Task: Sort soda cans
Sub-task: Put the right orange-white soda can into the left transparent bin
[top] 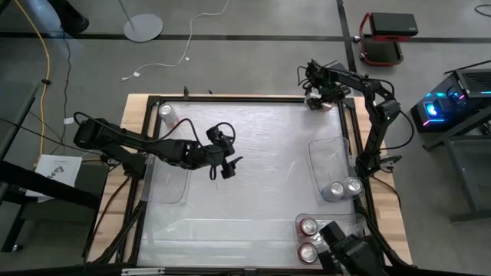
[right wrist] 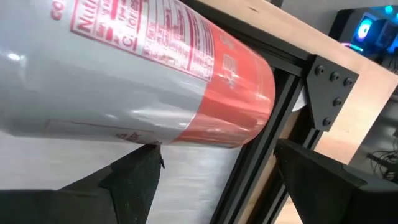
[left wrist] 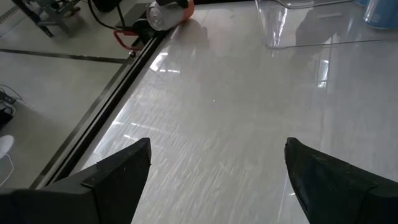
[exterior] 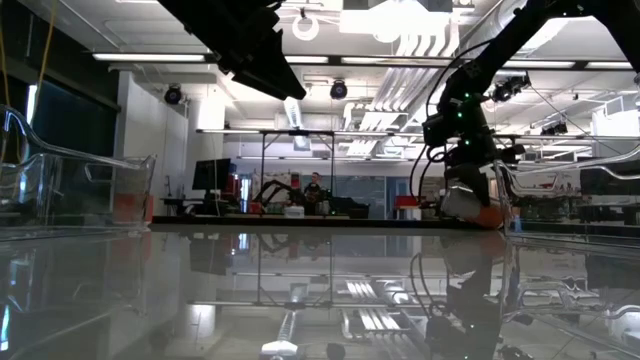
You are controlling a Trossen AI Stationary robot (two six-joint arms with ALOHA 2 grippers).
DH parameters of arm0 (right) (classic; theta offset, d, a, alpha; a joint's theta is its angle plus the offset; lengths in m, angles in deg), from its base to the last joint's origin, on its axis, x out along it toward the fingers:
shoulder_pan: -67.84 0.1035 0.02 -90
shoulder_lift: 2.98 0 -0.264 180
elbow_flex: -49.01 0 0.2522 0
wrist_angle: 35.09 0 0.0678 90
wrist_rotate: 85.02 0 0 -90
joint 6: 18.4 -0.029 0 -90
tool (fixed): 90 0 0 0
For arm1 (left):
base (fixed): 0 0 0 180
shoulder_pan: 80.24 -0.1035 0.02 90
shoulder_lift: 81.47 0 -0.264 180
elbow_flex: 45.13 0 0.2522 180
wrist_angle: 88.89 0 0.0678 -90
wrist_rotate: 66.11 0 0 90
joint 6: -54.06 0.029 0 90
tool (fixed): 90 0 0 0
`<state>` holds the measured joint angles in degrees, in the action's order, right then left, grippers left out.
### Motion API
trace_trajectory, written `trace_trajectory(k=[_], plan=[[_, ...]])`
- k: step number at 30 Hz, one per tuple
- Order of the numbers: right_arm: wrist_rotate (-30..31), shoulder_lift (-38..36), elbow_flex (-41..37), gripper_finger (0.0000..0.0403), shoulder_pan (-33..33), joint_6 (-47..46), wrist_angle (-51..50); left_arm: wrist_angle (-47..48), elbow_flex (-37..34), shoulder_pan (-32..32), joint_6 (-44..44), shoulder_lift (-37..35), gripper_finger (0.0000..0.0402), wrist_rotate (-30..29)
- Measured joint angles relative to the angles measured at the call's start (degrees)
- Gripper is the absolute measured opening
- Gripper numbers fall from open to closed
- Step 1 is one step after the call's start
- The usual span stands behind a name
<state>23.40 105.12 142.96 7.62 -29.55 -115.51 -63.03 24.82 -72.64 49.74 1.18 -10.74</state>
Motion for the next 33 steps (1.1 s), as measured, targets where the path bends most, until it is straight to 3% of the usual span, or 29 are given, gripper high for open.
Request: trace_trajectory(k=[13, 20, 29, 33], plan=[[2.9, -0.3, 0.1, 0.0305, 0.7, 1.2, -5.4, 0.0, 0.0, 0.0, 0.0, 0.0, 0.0344, 0.0], [2.5, -5.8, 0.1, 0.0305, 1.1, 3.3, -5.4, 0.0, 0.0, 0.0, 0.0, 0.0, 0.0344, 1.1], [-13.3, -8.9, 0.1, 0.0305, 5.8, 32.7, -0.7, -0.4, 0.0, -0.1, 0.1, 0.0, 0.0344, 1.1], [-12.0, -7.2, 0.1, 0.0305, 9.5, 43.2, 0.8, -0.9, 0.0, -0.1, 0.0, 0.0, 0.0344, 1.1]])
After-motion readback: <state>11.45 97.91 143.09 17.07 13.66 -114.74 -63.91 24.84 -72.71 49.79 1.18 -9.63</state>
